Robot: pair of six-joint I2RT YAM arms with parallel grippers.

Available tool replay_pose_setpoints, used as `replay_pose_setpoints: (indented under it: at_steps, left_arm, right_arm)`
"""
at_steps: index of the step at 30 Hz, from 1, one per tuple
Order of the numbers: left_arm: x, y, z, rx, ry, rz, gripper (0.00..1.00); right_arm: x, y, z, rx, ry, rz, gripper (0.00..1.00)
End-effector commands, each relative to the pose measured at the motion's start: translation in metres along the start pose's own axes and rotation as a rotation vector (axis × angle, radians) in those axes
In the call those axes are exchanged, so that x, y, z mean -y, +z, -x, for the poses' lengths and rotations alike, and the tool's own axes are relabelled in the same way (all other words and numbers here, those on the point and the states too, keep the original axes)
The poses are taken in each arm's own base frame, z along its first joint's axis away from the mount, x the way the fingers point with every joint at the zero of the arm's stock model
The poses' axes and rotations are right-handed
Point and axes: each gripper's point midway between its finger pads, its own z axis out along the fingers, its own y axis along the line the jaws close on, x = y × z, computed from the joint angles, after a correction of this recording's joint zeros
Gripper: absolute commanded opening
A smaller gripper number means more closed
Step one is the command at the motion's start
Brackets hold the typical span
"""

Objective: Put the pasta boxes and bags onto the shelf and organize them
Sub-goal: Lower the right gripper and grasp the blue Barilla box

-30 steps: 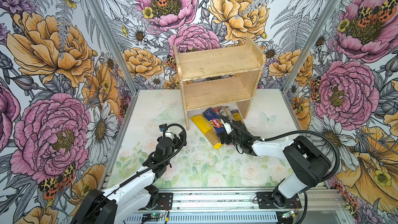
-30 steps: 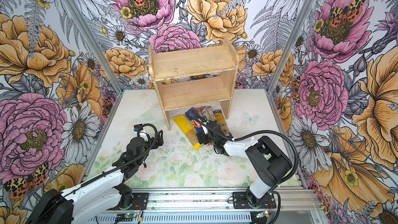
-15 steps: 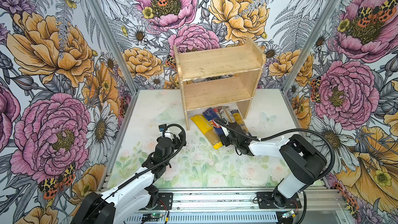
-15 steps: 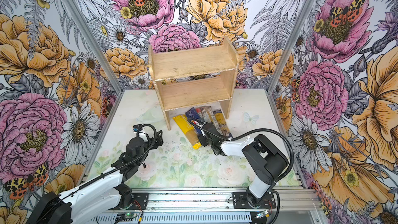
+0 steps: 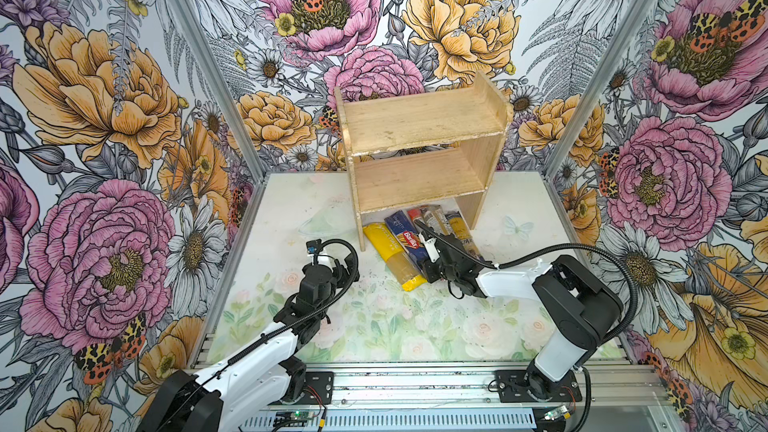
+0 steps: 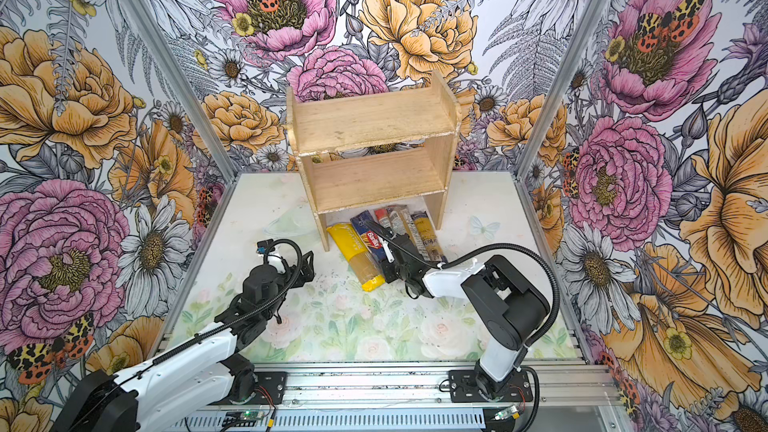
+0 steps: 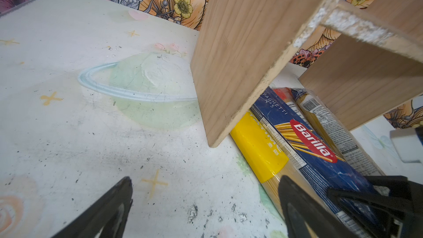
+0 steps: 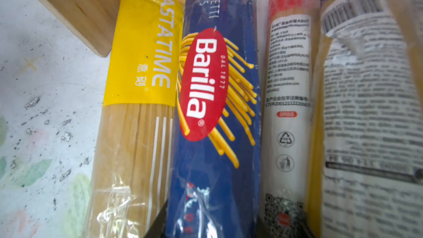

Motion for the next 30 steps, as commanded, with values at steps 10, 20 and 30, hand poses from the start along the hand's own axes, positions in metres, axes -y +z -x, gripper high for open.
replay_pose_setpoints:
  at_steps: [10,20,30]
  left_arm:
    - [0.001,-0.001,0.002,0.007,-0.012,0.003,0.99]
    - [0.003,-0.001,0.004,0.007,-0.012,-0.005,0.99]
    - [0.007,-0.002,0.008,0.014,-0.002,-0.024,0.99]
  right_arm:
    - [-0.029,-0.038,0.015,0.006,0.106,0.143,0.0]
    - [-0.035,-0.082,0.043,0.074,0.175,0.178,0.0]
    - [-0.034,-0.139,0.052,0.055,0.179,0.144,0.0]
